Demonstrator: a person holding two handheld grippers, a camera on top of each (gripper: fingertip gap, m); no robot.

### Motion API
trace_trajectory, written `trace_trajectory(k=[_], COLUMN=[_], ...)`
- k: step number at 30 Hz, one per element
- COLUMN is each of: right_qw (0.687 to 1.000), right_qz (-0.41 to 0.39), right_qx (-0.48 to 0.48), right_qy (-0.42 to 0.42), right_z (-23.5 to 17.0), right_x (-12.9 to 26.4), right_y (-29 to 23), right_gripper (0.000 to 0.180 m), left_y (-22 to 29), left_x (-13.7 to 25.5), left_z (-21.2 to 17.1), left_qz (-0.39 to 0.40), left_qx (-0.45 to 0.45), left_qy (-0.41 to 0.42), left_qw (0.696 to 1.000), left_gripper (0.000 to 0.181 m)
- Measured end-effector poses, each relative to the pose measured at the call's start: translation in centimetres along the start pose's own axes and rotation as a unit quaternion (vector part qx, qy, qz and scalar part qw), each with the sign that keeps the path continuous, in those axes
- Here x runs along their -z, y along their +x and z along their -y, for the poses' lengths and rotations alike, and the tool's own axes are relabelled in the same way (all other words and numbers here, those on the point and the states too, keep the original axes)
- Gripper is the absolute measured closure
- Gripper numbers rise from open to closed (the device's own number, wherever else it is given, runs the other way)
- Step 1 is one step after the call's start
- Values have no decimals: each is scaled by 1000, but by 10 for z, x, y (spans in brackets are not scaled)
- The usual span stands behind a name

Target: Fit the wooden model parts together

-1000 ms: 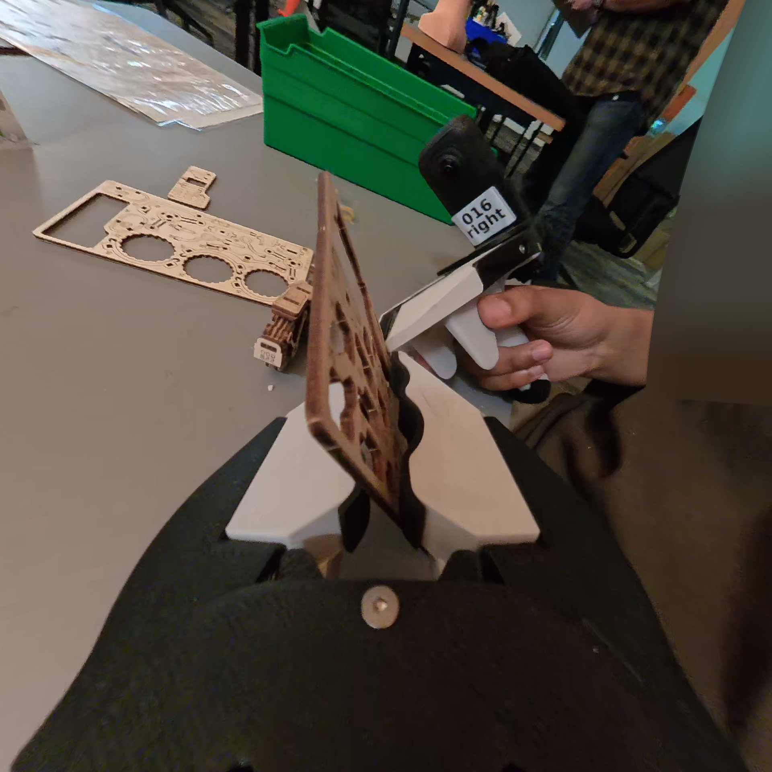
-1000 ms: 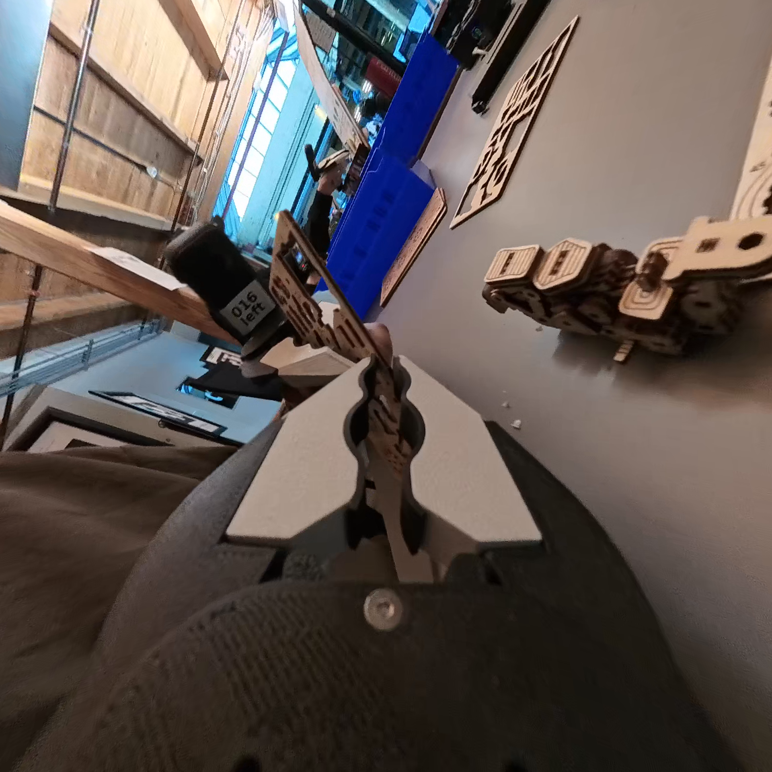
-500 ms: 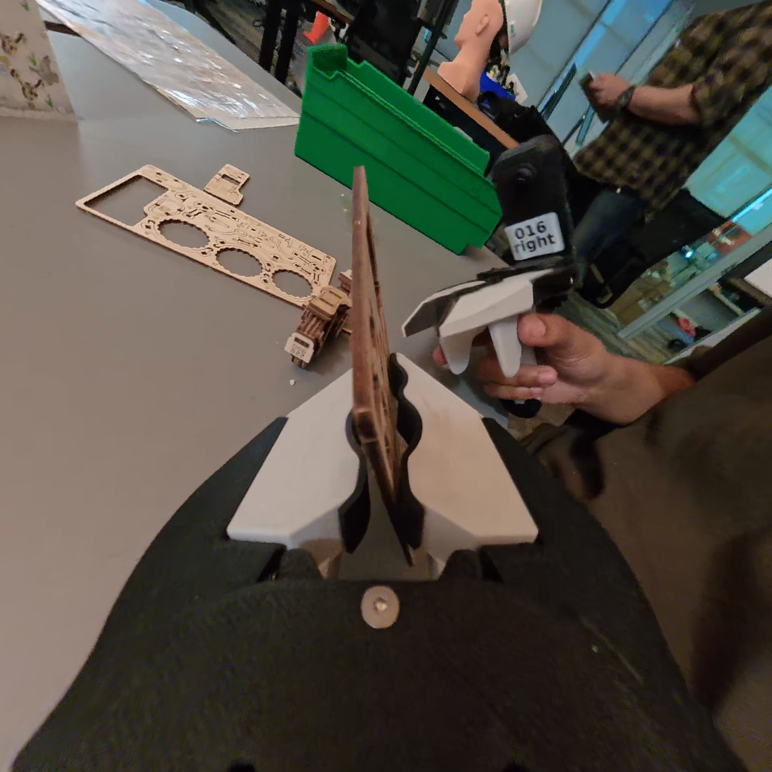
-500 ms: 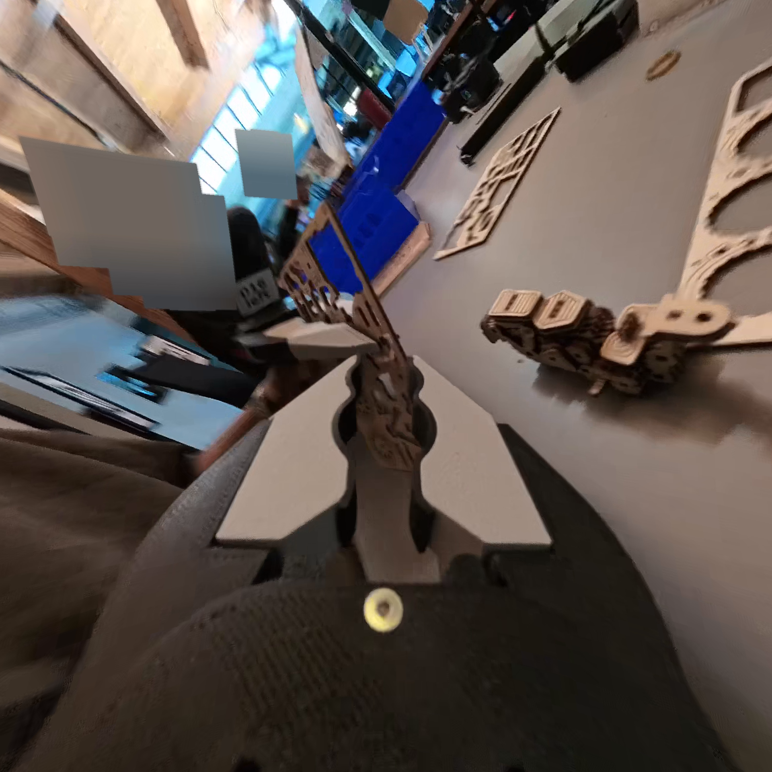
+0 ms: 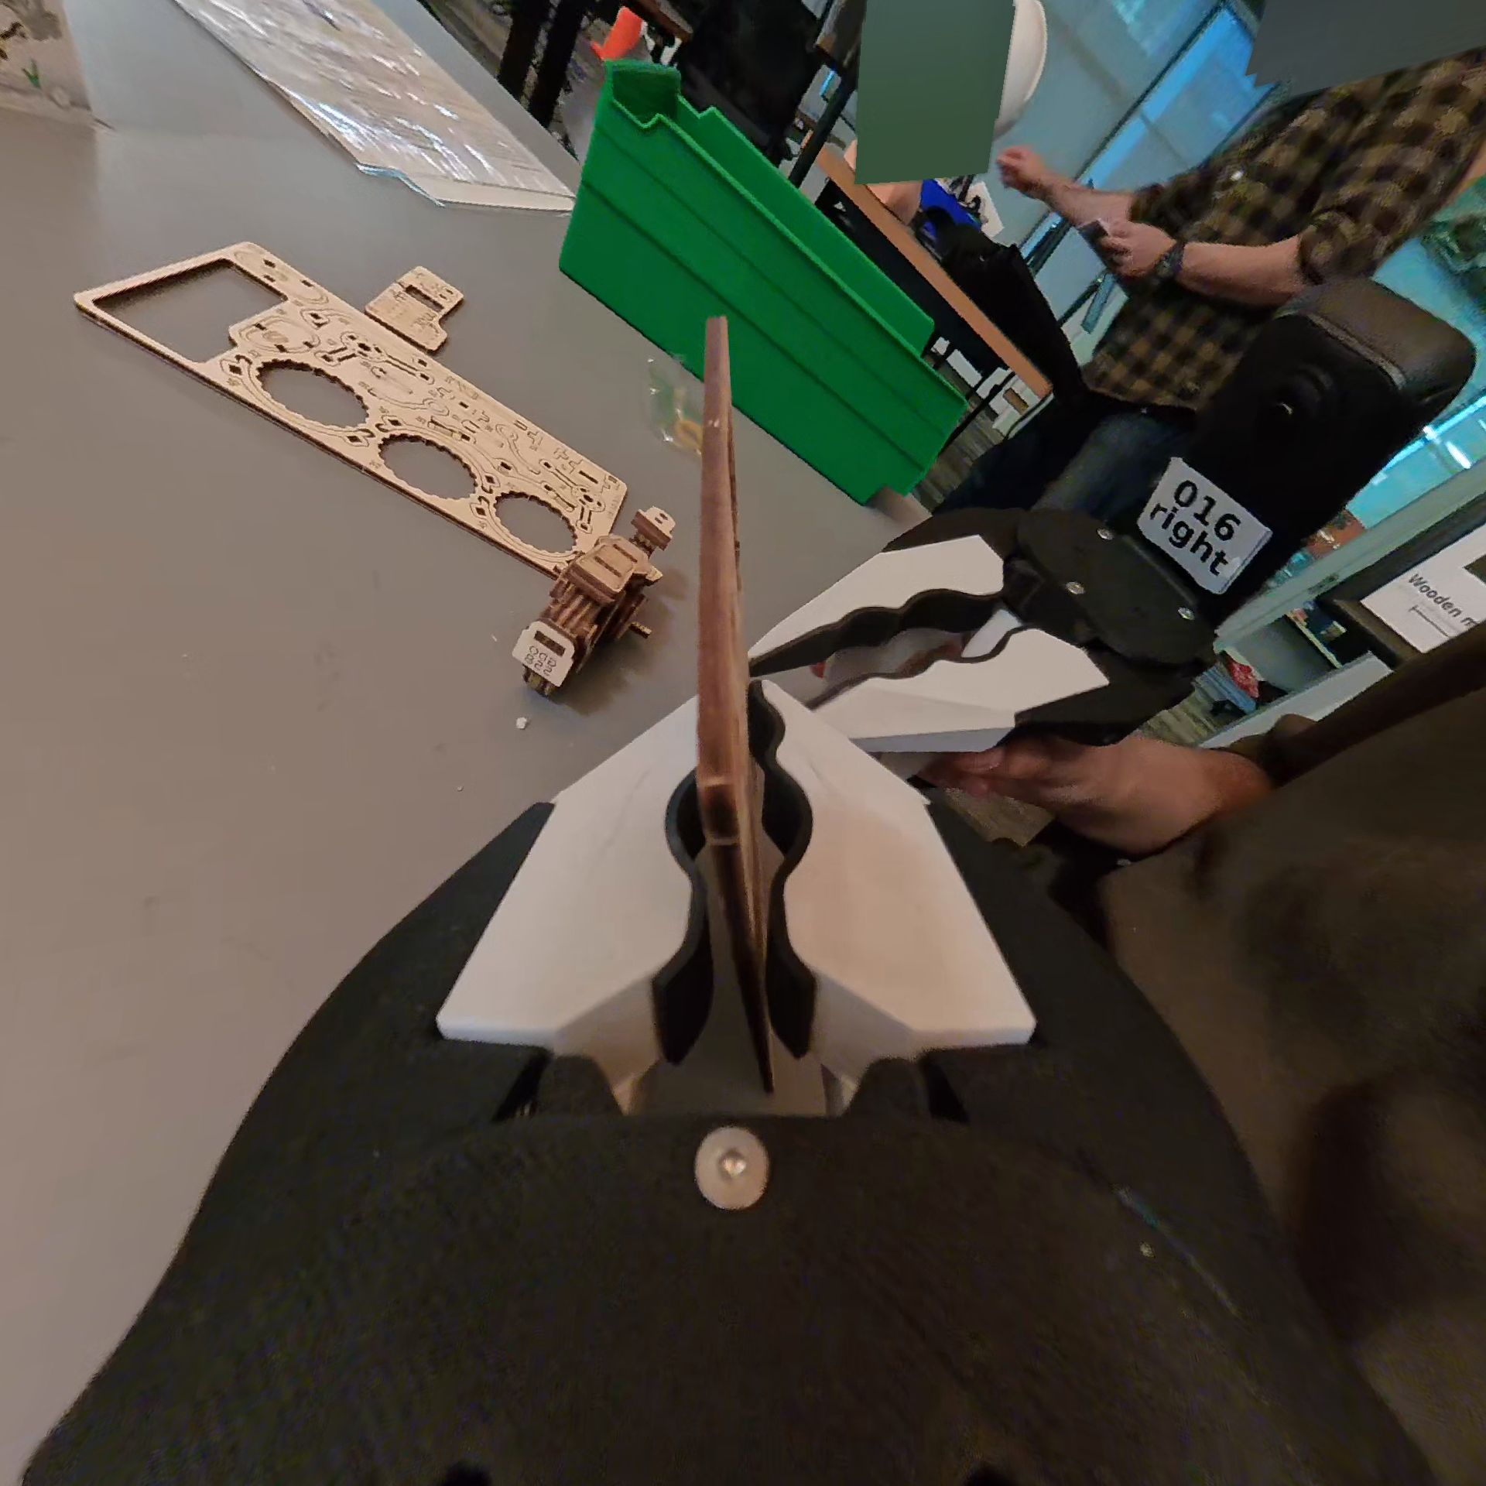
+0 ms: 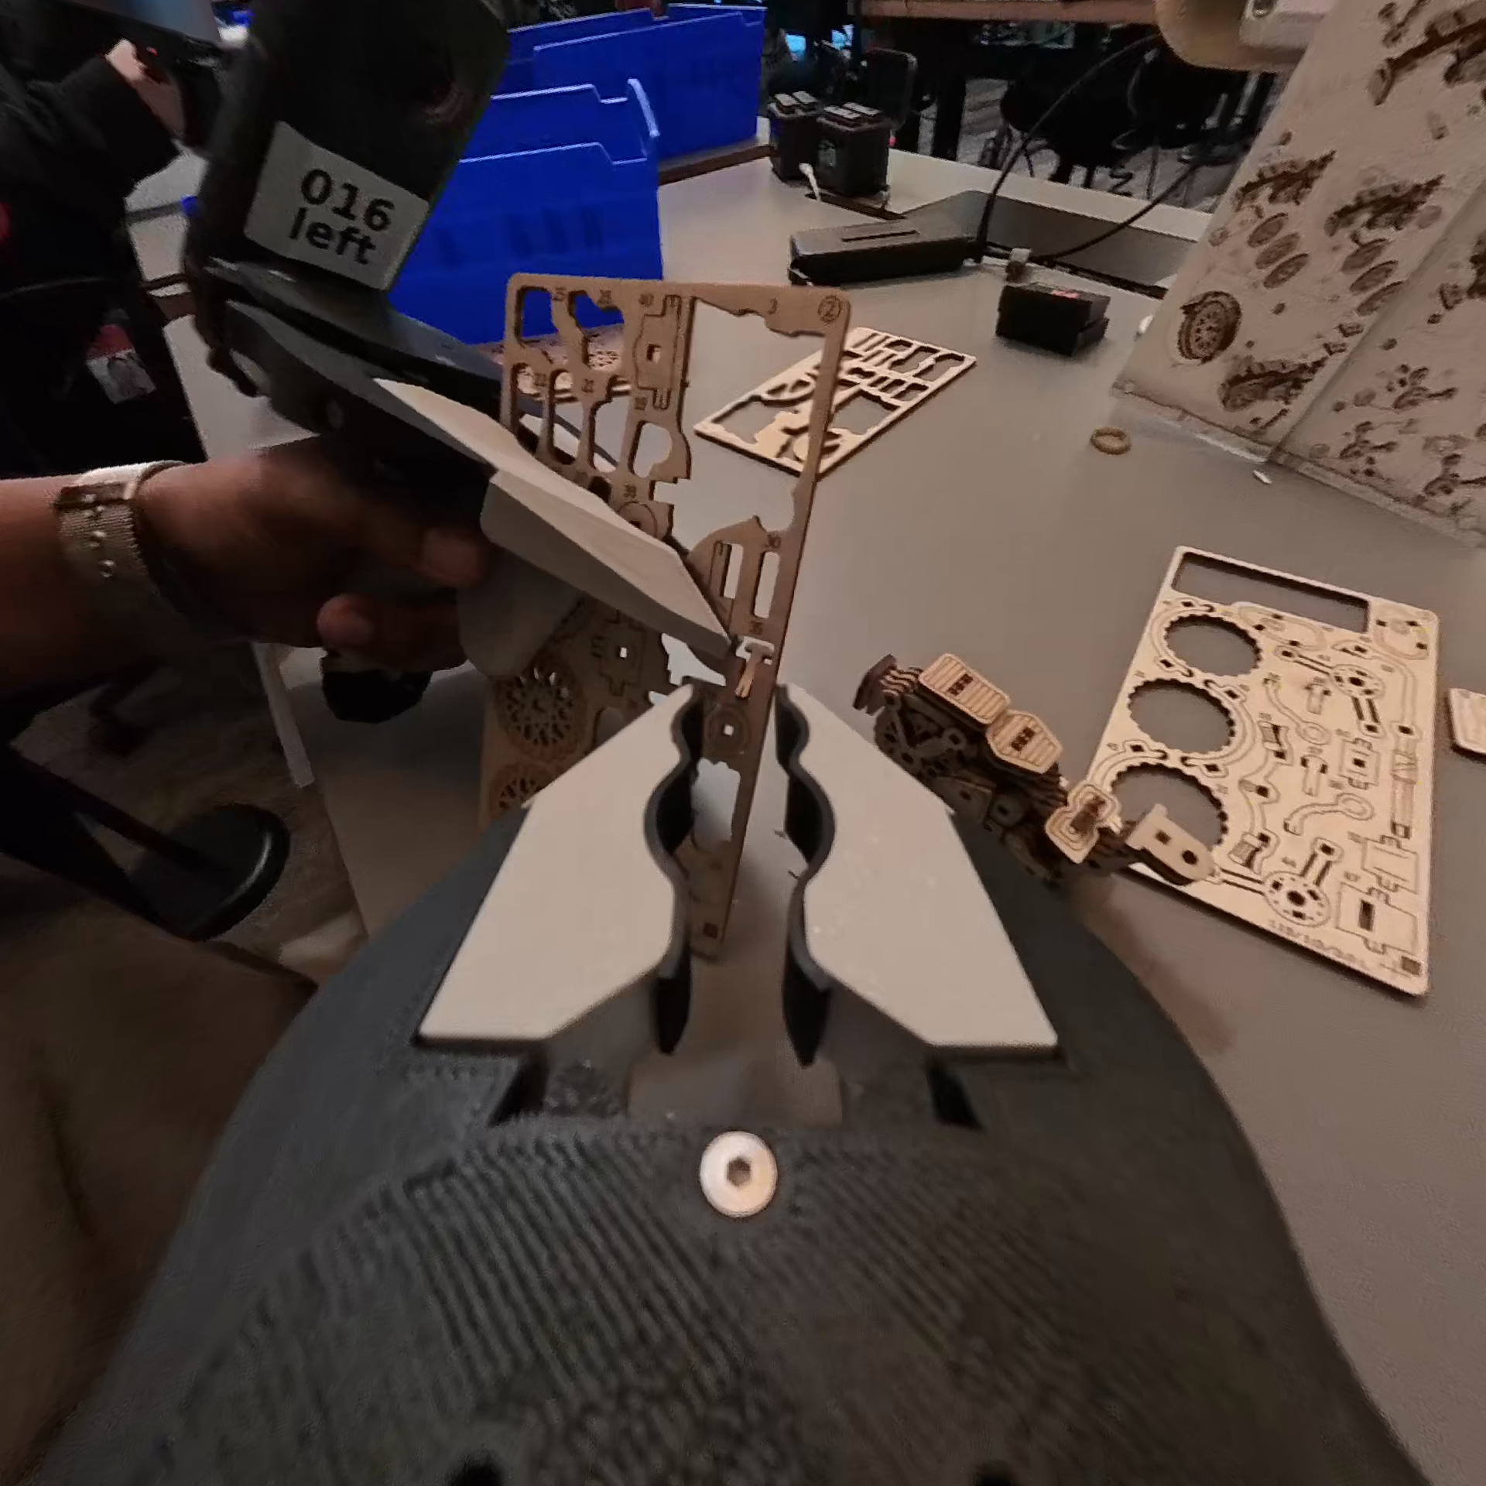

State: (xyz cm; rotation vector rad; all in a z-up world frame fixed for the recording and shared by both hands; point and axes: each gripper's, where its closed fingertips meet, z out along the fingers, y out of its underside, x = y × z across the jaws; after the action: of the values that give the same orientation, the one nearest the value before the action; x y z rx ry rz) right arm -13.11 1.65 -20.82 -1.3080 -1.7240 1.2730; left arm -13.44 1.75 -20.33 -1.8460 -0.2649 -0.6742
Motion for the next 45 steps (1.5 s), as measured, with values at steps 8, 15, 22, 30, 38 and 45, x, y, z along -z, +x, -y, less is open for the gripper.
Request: trace_trajectory(k=[8, 15, 22, 30, 38, 45], right_qw=[997, 994, 993, 994, 996, 997], right_qz=[33, 62, 56, 54, 43, -54], right_qx=[74, 83, 99, 90, 73, 29], right_qy=[-5, -24, -27, -28, -25, -43], right_z=[-2, -8, -10, -9, -6, -12], right_x=[9, 12, 13, 12, 9, 44], right_y=[-4, -11, -10, -10, -9, 57], right_gripper=[165, 168, 173, 175, 175, 143], left_y=[10, 15, 15, 14, 12, -1], left_x=[1, -2, -1, -1, 1, 8], left_z=[-12, -14, -15, -15, -13, -4], left_qz=[-38, -45, -47, -42, -43, -36], left_qx=[-31, -38, -39, -47, -38, -6], left_qy=[-38, -44, -45, -47, -45, -23], left_qw=[998, 997, 997, 997, 997, 999], left_gripper=[180, 180, 179, 178, 179, 180])
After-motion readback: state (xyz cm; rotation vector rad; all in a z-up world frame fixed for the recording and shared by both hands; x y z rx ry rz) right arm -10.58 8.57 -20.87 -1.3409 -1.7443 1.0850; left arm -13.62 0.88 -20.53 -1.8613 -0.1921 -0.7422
